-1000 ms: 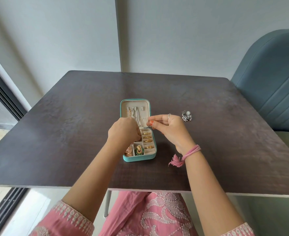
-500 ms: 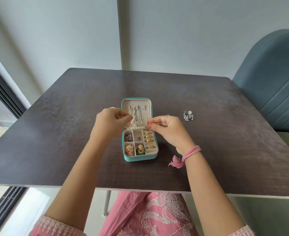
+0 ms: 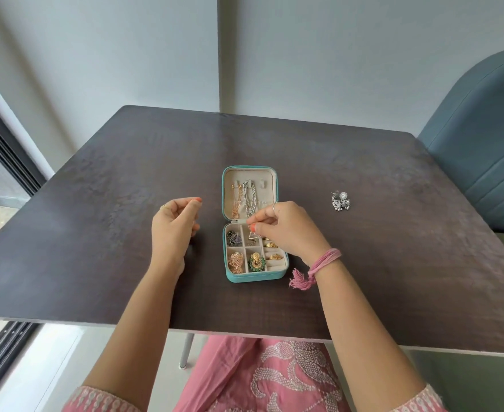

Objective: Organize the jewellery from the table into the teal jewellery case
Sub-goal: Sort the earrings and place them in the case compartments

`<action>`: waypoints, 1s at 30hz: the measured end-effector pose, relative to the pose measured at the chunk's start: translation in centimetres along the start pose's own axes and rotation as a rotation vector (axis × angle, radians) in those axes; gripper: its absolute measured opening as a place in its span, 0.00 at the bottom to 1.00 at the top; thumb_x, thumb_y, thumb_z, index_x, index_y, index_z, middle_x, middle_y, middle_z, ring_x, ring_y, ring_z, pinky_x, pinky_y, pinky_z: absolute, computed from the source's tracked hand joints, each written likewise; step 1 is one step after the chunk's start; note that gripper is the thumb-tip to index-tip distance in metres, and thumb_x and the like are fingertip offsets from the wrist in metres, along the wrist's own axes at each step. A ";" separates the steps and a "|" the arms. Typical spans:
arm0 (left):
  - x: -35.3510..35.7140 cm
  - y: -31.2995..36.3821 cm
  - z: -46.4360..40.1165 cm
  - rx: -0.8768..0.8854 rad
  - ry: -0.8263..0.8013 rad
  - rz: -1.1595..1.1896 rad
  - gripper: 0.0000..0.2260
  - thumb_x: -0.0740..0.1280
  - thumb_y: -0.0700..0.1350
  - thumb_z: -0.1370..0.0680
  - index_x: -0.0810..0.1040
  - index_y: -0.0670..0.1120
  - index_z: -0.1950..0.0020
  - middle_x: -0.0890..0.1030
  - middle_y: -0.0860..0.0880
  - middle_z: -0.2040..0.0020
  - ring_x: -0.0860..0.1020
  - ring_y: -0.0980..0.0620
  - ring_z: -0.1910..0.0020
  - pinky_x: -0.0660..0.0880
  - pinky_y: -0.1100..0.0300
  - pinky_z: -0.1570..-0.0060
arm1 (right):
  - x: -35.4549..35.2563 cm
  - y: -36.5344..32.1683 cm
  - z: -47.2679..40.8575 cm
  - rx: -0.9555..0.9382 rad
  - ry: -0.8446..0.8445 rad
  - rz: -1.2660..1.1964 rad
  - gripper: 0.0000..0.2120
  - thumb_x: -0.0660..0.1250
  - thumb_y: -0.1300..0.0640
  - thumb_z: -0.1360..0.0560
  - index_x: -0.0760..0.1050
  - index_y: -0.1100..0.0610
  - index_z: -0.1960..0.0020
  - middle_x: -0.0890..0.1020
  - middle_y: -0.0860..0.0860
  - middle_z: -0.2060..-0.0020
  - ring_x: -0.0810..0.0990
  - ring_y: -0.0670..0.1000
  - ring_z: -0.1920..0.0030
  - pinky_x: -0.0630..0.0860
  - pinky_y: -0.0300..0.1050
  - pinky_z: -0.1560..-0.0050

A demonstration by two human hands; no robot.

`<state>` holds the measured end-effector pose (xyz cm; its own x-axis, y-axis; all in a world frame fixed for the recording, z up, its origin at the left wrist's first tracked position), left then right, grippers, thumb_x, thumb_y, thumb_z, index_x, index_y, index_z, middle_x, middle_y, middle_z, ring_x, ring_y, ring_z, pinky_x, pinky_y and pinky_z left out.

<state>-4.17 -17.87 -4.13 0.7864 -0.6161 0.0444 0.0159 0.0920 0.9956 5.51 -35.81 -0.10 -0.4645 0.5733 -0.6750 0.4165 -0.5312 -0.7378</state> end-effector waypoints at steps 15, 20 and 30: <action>-0.4 -0.6 -0.3 -0.016 0.024 0.007 0.03 0.68 0.45 0.23 0.80 0.47 0.54 0.75 0.52 0.67 0.70 0.56 0.71 0.70 0.63 0.67 | 0.5 -1.4 0.2 -0.035 0.151 0.258 0.03 0.73 0.55 0.29 0.84 0.50 0.55 0.85 0.47 0.60 0.83 0.46 0.59 0.79 0.42 0.53; -0.5 -0.7 -0.3 -0.041 0.022 0.032 0.03 0.68 0.45 0.24 0.80 0.48 0.55 0.74 0.52 0.67 0.70 0.56 0.70 0.69 0.63 0.67 | -1.6 -0.6 0.2 -0.009 0.204 0.070 0.03 0.75 0.56 0.31 0.83 0.51 0.57 0.84 0.45 0.63 0.80 0.39 0.64 0.78 0.34 0.58; -0.6 1.2 0.9 -0.007 0.023 0.152 0.03 0.67 0.43 0.23 0.80 0.48 0.56 0.72 0.53 0.69 0.68 0.58 0.73 0.67 0.65 0.69 | -8.3 4.6 2.0 0.121 0.424 -0.396 0.04 0.75 0.60 0.31 0.81 0.54 0.58 0.83 0.48 0.65 0.77 0.37 0.69 0.73 0.30 0.63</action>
<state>-5.19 -18.03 -2.88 0.7937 -0.5769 0.1931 -0.1003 0.1890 0.9768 9.74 -44.21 2.16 -0.2034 0.9284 -0.3109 0.1712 -0.2789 -0.9449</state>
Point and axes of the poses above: each hand's wrist, its own z-axis away from the middle knuckle, its own x-axis out of the palm, y = z × x, the point moved 7 cm from there along -z, towards the middle knuckle
